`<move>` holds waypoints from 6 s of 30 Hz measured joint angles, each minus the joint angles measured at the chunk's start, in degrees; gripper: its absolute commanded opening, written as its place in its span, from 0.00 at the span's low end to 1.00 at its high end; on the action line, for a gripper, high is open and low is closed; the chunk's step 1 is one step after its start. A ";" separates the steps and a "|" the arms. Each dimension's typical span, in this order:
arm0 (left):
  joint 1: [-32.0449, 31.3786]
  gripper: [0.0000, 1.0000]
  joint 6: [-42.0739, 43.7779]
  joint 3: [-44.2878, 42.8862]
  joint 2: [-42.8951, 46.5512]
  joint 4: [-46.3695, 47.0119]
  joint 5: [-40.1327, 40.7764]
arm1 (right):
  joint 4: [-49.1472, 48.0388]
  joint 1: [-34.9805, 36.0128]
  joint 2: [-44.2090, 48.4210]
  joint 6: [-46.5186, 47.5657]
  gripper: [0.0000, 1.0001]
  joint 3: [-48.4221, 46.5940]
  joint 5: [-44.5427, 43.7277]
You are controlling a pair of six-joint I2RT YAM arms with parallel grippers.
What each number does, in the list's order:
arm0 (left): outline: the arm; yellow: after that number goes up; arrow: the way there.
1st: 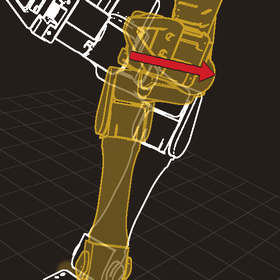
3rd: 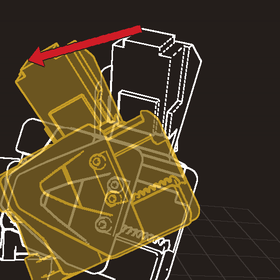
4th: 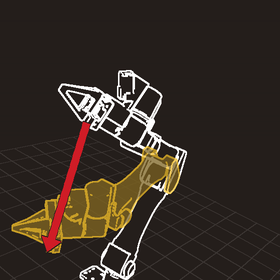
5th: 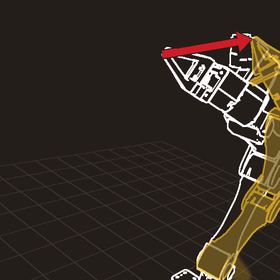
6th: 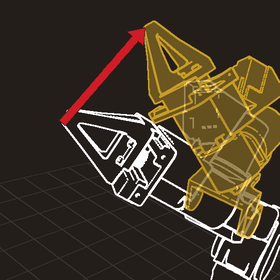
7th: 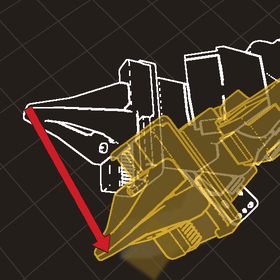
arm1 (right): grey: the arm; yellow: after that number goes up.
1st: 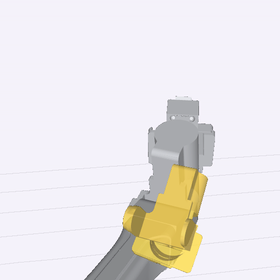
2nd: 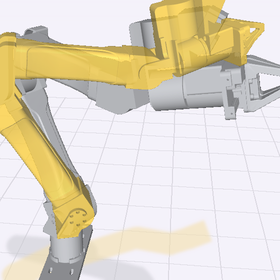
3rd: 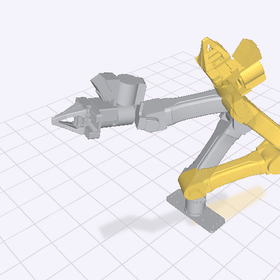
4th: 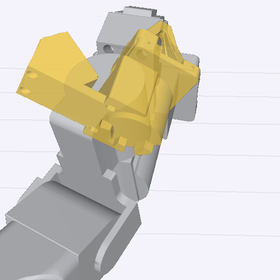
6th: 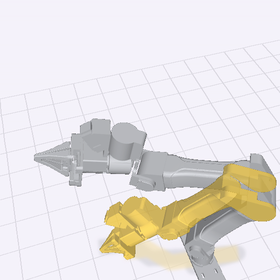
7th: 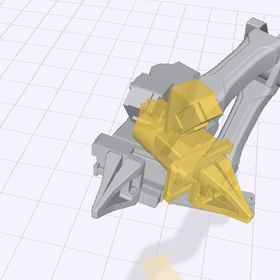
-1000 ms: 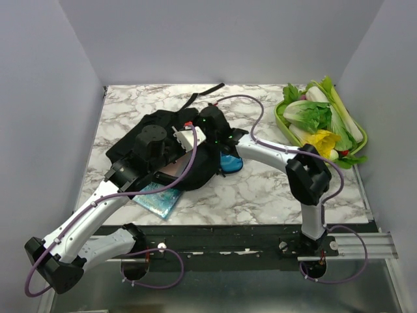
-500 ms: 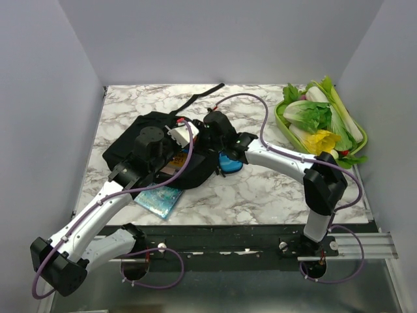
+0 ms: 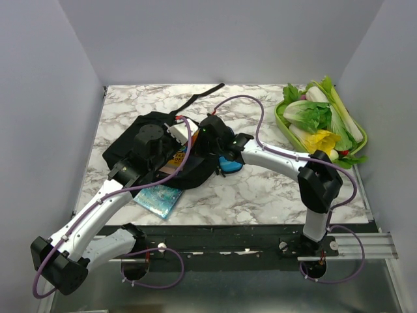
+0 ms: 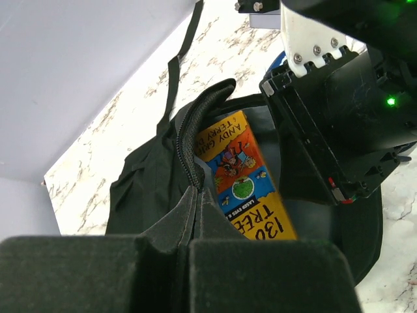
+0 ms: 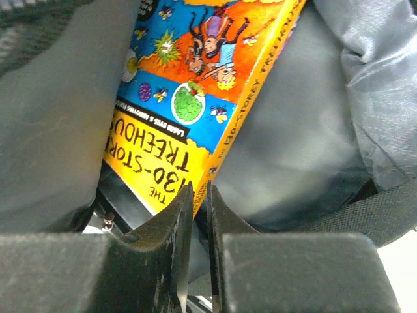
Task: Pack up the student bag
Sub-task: Place the book in the student bag, then pick up the book from the center of the board.
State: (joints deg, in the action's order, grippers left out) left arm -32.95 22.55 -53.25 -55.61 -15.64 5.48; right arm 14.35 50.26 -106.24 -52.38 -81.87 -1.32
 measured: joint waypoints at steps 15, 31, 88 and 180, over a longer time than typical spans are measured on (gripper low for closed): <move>0.00 0.00 -0.35 -0.44 0.11 -0.22 -1.27 | 8.22 0.20 -11.65 3.02 0.08 -12.41 -4.98; 0.35 0.69 -0.35 0.31 1.81 -0.79 -1.75 | 8.00 3.32 -4.92 2.45 0.52 -5.16 -7.67; 33.44 0.68 23.45 1.81 -28.33 -11.37 -21.38 | -12.15 -1.01 -1.60 12.90 0.80 14.14 0.13; 10.21 0.54 9.33 23.74 -7.74 -13.86 -18.23 | -79.56 0.26 -0.35 -26.91 0.75 44.33 23.06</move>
State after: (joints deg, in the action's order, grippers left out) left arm -22.74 31.88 -29.52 -63.35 -29.50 -12.75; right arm -65.21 50.52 -106.59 -79.29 -37.54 21.74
